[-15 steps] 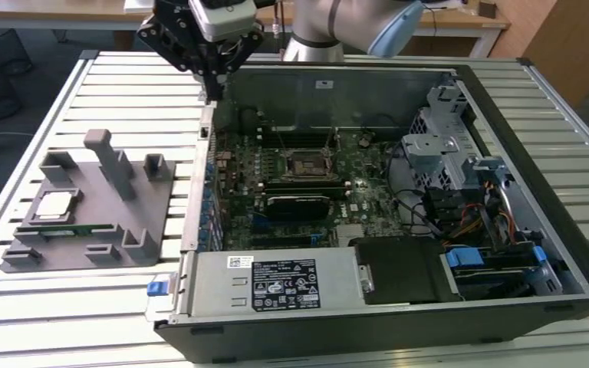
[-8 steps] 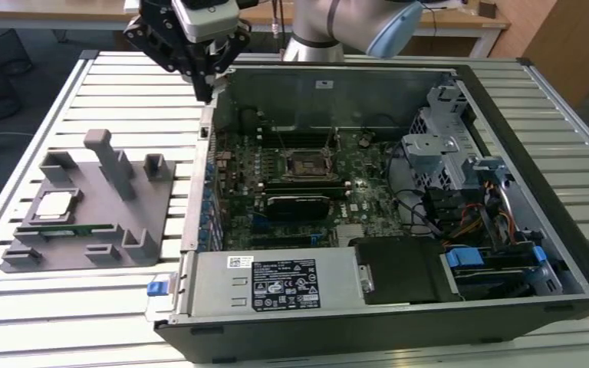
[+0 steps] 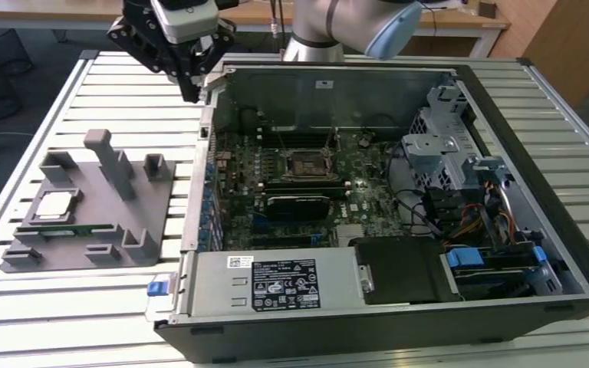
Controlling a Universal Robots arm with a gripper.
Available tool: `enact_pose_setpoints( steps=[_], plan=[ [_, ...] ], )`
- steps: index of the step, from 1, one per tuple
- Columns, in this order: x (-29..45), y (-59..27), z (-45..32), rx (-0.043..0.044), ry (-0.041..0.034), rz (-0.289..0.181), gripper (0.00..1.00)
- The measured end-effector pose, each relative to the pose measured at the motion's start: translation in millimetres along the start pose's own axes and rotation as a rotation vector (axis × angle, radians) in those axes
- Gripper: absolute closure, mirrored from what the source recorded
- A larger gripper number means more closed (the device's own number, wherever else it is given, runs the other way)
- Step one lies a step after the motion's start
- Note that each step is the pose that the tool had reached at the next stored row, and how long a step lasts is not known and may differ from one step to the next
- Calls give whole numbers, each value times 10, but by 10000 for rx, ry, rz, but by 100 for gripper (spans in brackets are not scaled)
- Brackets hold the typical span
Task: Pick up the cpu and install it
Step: 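Reach for the cpu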
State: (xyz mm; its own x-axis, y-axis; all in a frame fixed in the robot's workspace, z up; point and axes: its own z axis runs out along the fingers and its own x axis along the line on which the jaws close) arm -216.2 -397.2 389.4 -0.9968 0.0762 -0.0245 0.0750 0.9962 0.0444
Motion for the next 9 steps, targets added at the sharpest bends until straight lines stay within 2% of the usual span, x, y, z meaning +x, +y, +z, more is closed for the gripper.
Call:
enact_pose_setpoints(
  steps=[9],
  plan=[
    [168,-8,5,0,1,1,89]
  ],
)
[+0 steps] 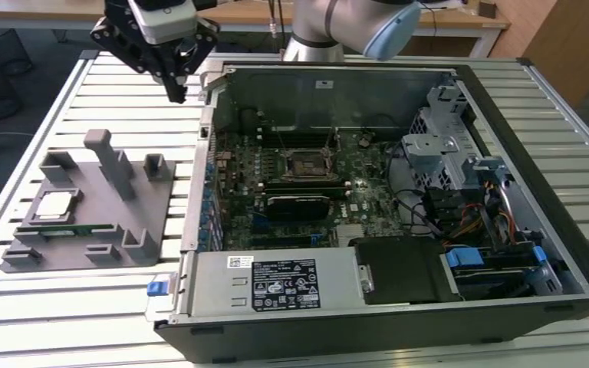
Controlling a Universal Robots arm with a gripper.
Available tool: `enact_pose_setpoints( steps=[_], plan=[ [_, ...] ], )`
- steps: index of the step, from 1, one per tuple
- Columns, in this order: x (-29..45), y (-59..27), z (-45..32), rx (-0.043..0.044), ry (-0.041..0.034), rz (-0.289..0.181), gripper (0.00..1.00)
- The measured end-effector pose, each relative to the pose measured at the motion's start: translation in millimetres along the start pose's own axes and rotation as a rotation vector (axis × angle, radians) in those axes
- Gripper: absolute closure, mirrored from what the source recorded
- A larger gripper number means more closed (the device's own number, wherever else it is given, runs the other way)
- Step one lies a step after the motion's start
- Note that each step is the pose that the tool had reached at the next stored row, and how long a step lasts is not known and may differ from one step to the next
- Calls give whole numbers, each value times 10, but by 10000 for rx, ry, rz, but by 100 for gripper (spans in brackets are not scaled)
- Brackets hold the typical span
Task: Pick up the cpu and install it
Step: 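Reach for the cpu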
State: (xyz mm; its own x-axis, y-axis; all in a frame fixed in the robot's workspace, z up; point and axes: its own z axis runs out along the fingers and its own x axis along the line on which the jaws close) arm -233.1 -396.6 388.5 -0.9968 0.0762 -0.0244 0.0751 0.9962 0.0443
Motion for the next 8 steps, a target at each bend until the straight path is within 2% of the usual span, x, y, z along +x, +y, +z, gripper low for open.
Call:
enact_pose_setpoints(
  steps=[8],
  plan=[
    [179,-10,4,0,0,0,89]
  ],
)
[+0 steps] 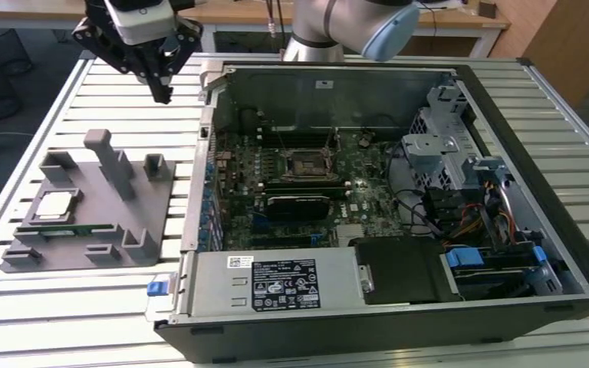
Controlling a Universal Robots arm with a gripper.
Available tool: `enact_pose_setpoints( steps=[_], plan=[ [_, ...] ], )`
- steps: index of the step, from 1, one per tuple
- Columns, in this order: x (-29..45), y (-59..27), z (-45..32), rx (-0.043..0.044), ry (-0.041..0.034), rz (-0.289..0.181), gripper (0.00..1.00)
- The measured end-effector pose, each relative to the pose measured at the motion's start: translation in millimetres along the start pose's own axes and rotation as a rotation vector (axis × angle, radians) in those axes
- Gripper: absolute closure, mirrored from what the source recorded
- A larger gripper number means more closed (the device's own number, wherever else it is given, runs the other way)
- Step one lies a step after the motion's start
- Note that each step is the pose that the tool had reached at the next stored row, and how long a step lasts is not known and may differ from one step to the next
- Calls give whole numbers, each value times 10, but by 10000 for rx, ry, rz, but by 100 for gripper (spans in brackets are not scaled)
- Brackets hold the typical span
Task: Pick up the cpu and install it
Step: 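Reach for the cpu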
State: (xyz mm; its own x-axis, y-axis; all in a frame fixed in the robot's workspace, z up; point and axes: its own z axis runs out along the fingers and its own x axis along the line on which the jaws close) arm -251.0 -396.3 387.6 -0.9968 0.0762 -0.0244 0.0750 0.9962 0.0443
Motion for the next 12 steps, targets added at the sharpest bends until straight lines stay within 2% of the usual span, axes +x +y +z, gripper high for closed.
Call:
enact_pose_setpoints(
  steps=[6,12],
  plan=[
    [179,-10,3,-1,-1,1,89],
    [425,-29,11,0,-1,1,89]
  ],
)
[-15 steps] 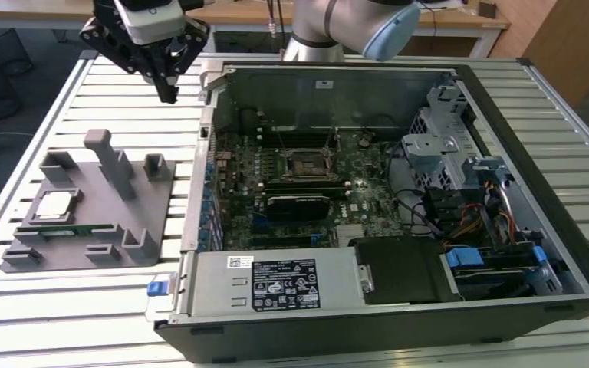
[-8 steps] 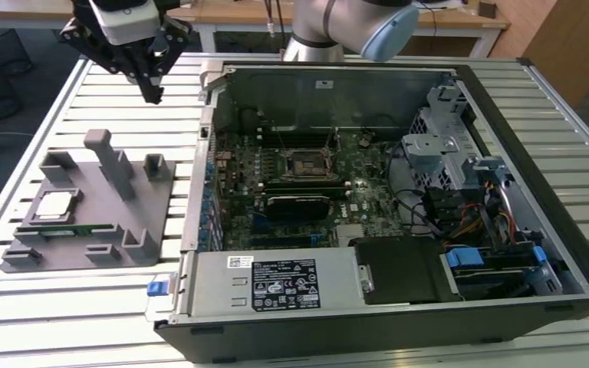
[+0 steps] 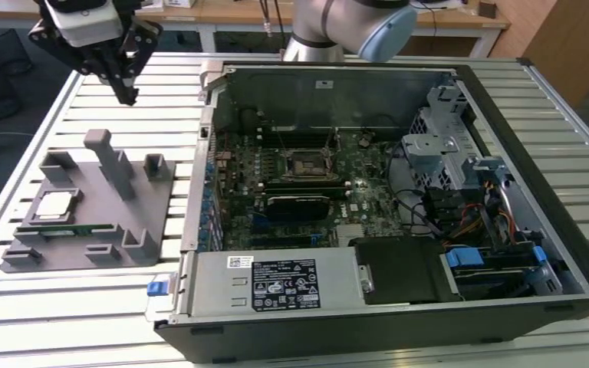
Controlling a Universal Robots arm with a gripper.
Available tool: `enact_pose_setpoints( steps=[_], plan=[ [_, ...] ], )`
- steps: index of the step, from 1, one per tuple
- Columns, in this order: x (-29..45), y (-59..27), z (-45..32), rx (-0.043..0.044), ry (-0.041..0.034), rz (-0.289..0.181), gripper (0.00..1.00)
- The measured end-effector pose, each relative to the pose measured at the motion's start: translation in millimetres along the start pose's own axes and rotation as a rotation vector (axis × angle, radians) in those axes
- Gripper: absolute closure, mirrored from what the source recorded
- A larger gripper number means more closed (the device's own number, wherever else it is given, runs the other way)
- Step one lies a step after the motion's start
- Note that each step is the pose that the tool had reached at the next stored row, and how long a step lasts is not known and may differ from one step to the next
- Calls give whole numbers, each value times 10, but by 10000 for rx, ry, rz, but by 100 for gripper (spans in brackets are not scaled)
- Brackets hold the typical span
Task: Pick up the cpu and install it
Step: 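Reach for the cpu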
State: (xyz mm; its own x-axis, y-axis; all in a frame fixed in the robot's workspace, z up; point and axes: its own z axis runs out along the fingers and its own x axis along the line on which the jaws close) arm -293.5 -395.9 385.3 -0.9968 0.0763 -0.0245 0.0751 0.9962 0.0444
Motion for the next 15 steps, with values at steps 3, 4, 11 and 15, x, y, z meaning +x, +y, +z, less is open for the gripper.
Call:
enact_pose_setpoints(
  steps=[3,4,11,15],
  plan=[
    [128,-10,2,1,2,-1,89],
    [177,-14,3,0,1,1,89],
    [491,-38,17,1,1,-2,89],
    [647,-53,37,-1,1,-26,89]
  ],
)
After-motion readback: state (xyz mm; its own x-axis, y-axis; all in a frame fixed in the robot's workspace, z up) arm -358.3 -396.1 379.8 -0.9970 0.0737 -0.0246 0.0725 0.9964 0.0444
